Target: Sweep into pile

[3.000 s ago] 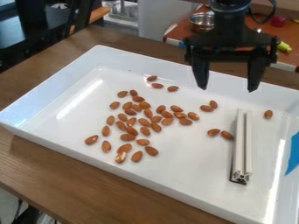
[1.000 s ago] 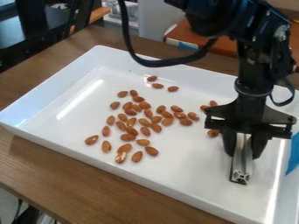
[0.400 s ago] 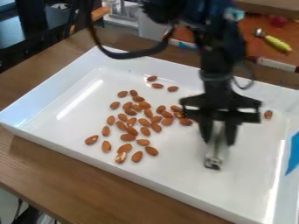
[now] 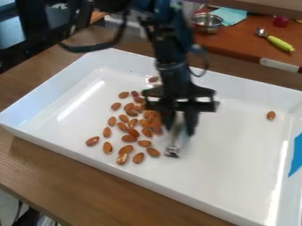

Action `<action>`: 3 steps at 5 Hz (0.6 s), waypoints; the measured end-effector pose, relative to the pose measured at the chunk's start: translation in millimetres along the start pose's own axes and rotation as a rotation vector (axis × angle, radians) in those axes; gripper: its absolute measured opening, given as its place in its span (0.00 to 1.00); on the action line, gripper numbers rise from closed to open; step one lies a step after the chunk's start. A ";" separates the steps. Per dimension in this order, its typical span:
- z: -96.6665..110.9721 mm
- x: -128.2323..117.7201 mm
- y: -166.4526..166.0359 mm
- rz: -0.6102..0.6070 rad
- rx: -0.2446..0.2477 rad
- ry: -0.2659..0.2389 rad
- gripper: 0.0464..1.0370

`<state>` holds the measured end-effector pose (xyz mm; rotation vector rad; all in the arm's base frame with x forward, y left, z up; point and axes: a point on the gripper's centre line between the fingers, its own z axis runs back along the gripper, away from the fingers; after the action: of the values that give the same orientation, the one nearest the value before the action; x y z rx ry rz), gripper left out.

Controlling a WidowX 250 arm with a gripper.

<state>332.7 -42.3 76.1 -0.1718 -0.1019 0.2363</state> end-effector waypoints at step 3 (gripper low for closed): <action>11.1 -3.0 75.0 -0.072 0.058 -0.016 0.34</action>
<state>311.6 30.6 73.2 -0.1081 -0.1169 0.1688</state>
